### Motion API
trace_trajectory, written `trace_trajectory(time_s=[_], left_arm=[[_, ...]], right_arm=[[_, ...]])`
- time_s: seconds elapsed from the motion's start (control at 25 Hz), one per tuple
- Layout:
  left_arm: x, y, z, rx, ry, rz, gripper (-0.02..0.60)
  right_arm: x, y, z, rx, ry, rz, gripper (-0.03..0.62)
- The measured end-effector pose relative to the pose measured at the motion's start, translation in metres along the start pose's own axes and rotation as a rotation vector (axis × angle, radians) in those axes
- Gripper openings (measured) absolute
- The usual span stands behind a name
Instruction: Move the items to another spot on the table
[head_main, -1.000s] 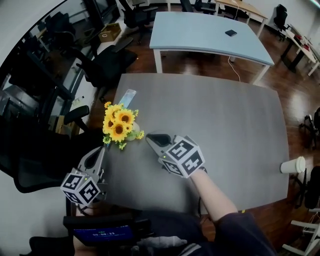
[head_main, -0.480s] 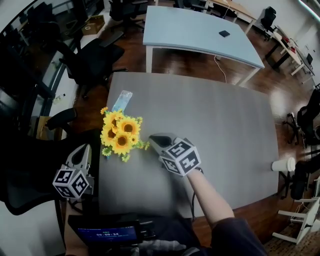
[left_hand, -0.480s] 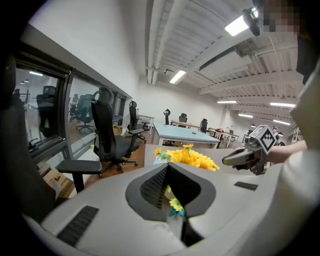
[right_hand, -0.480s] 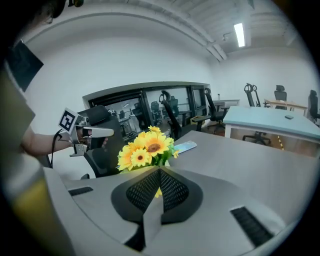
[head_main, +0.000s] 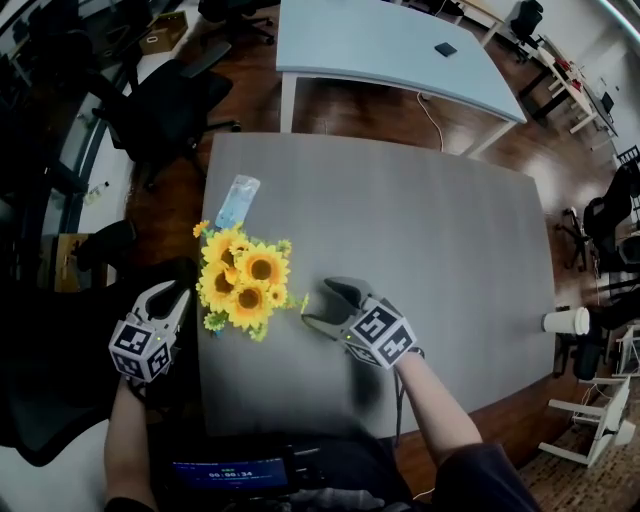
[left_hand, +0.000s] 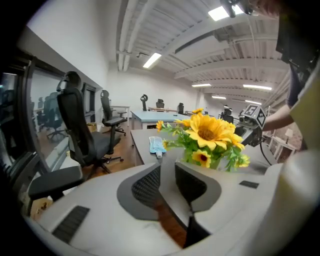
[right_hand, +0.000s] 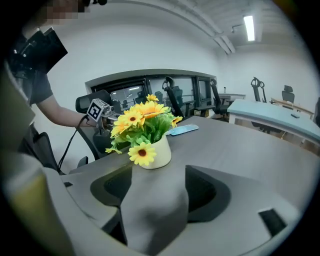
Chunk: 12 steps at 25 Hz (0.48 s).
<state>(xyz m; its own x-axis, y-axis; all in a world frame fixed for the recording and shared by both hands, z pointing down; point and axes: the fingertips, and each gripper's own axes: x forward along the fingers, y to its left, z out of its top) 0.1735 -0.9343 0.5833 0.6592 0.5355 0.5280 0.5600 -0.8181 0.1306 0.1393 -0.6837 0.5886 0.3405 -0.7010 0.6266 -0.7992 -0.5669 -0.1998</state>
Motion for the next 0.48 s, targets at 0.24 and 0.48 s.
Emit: trace_trajectory(time_s=[0.24, 0.48], left_arm=[[0.030, -0.025, -0.027, 0.229, 0.118, -0.154, 0.322], [0.055, -0.033, -0.021, 0.347, 0.087, -0.199, 0.368]], right_arm=[[0.042, 0.018, -0.017, -0.039, 0.032, 0.017, 0.434], [0.080, 0.015, 0.000, -0.117, 0.006, -0.005, 0.437]])
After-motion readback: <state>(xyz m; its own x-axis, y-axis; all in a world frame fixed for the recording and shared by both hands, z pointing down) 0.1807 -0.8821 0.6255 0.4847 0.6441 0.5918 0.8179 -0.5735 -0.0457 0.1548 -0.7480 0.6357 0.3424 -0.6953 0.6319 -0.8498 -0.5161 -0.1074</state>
